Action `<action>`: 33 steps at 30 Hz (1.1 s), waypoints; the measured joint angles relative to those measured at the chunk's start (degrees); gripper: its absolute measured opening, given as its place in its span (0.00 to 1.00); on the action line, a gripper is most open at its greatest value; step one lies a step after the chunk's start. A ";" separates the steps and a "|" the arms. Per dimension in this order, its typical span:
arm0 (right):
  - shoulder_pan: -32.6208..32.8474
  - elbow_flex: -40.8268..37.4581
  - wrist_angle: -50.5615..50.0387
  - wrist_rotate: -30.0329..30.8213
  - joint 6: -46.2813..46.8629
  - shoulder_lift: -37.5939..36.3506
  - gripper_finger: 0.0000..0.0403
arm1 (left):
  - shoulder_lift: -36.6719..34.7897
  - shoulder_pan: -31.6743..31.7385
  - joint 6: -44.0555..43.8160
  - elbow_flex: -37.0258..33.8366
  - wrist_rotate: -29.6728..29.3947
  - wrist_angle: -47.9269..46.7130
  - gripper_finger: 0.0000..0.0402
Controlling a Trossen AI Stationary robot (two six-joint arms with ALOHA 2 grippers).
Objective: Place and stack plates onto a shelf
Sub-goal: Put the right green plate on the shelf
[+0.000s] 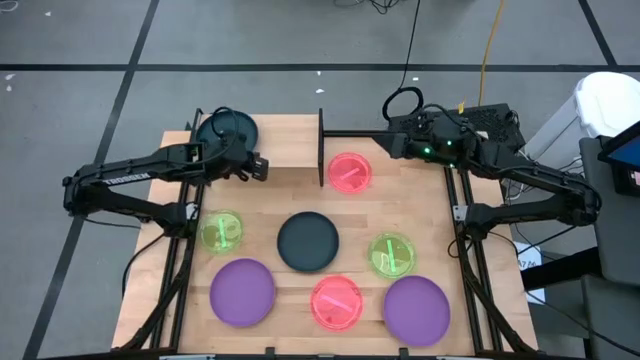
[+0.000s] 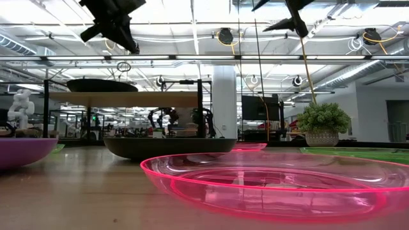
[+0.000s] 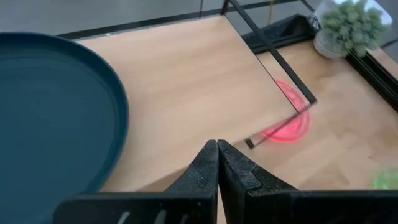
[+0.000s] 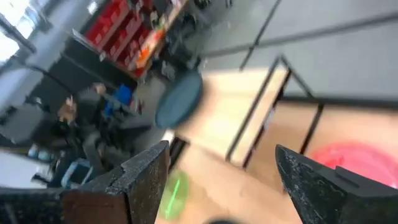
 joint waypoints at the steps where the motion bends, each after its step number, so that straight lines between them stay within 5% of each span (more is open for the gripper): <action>1: 0.48 0.00 -1.27 -0.09 0.38 0.00 0.68 | 0.02 -0.59 -0.02 0.00 0.14 -0.03 0.01; 19: 13.85 0.00 -18.38 -0.23 5.92 0.00 0.68 | 0.22 -11.91 -5.60 0.00 2.57 -0.07 0.01; 24: 18.18 0.02 -23.49 -4.45 6.85 0.00 0.67 | 0.22 -14.65 -7.84 0.00 3.89 -0.09 0.01; 33: 24.72 0.02 -34.68 -4.31 16.14 0.00 0.67 | 0.22 -20.47 -14.08 0.01 5.62 -0.24 0.01</action>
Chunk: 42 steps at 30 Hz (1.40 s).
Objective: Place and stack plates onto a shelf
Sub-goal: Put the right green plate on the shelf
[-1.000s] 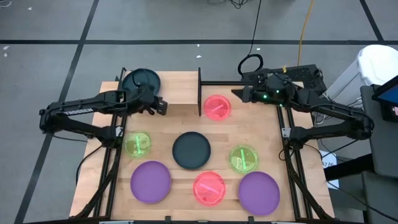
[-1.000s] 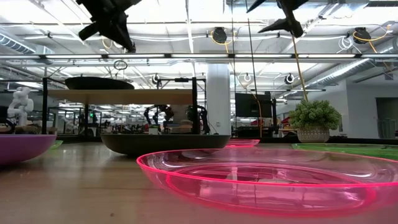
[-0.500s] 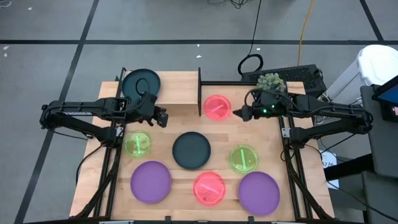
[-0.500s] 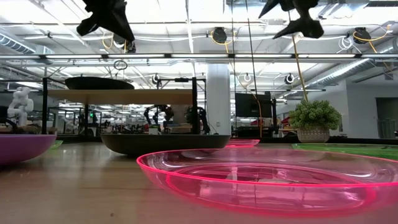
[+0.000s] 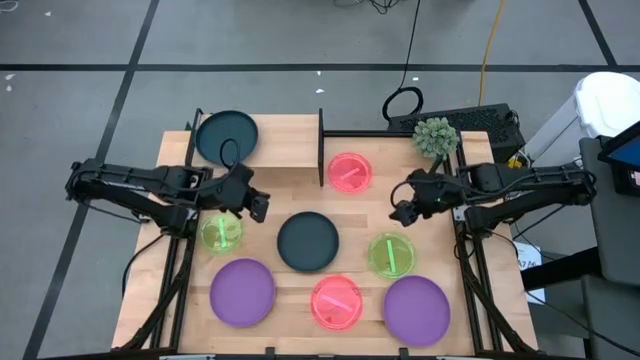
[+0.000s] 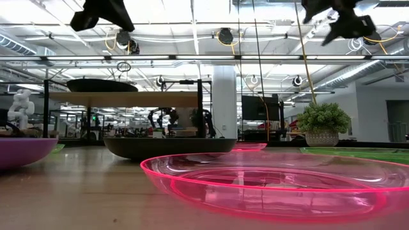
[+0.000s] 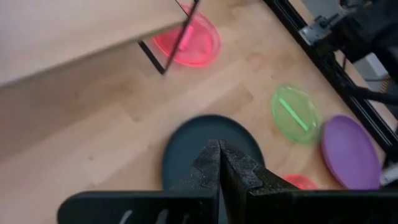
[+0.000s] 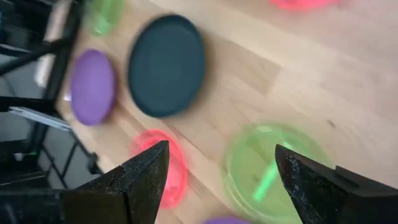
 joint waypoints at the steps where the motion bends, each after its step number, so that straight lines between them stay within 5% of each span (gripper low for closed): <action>1: 0.33 0.00 -1.40 0.02 0.57 0.00 0.67 | 0.00 -0.76 -0.49 0.01 0.02 0.00 0.01; 10: 1.48 -6.57 -5.89 -2.66 2.27 0.13 0.67 | 0.00 -8.83 -6.64 0.01 0.13 0.00 0.01; 21: 1.46 -23.02 4.69 -9.23 5.53 0.15 0.67 | 3.21 -17.93 -14.43 0.03 -2.16 0.06 0.01; 29: 1.46 -30.47 12.17 -9.32 6.75 0.15 0.66 | 9.08 -19.81 -18.20 0.03 -2.19 0.76 0.01; 42: 1.46 -38.17 23.34 -10.80 8.05 0.13 0.49 | 10.95 -20.27 -17.42 0.03 -2.21 4.18 0.01</action>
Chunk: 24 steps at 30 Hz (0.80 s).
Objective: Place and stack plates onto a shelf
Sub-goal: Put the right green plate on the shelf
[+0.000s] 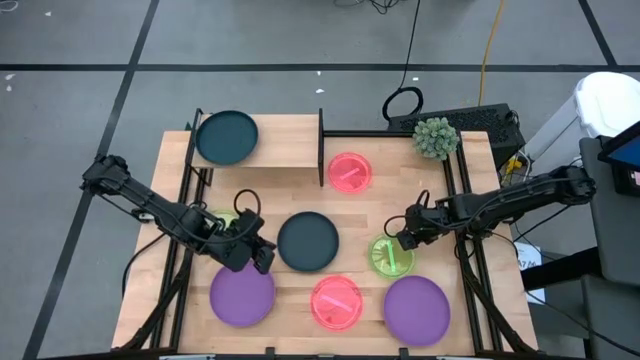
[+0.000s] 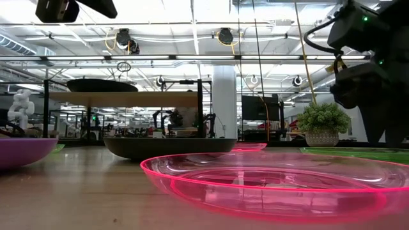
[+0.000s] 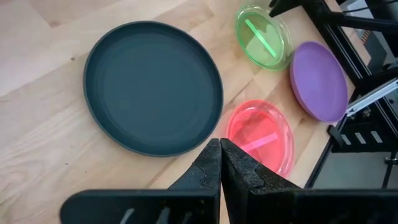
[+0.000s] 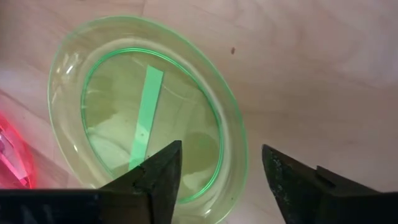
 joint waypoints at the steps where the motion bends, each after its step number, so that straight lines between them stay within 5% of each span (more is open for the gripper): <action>1: 0.00 -0.50 0.61 0.00 0.00 0.00 0.48 | 0.00 0.00 -0.01 0.00 0.00 0.00 0.01; 24: 0.00 -4.73 7.84 -1.38 1.69 0.00 0.22 | 0.00 -0.28 -0.57 0.00 -0.02 0.07 0.01</action>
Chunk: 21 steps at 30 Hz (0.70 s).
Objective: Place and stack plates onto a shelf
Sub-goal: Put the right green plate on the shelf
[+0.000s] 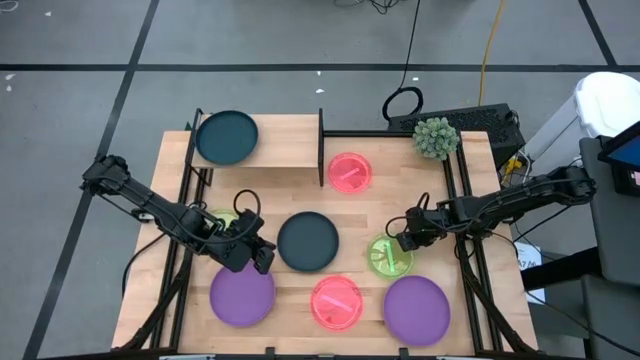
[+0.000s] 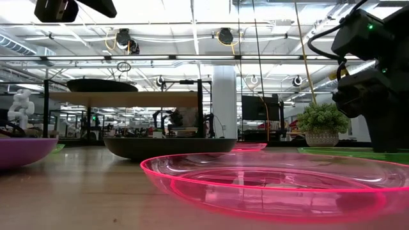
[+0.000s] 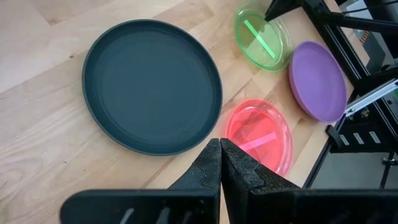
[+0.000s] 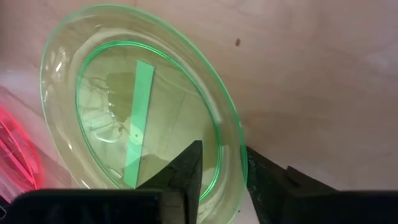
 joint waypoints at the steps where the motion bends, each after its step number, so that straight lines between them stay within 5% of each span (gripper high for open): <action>1: 0.00 -0.01 -0.03 0.03 0.00 0.00 0.21 | 0.00 0.00 0.00 0.00 0.02 0.00 0.01; 14: 0.00 -0.01 0.23 0.09 0.00 0.02 0.01 | 0.02 0.00 0.02 0.00 -0.03 0.00 0.01; 21: 0.00 -0.01 3.27 0.15 1.41 0.02 0.00 | 0.02 0.00 0.58 -0.02 -0.04 -0.29 0.01</action>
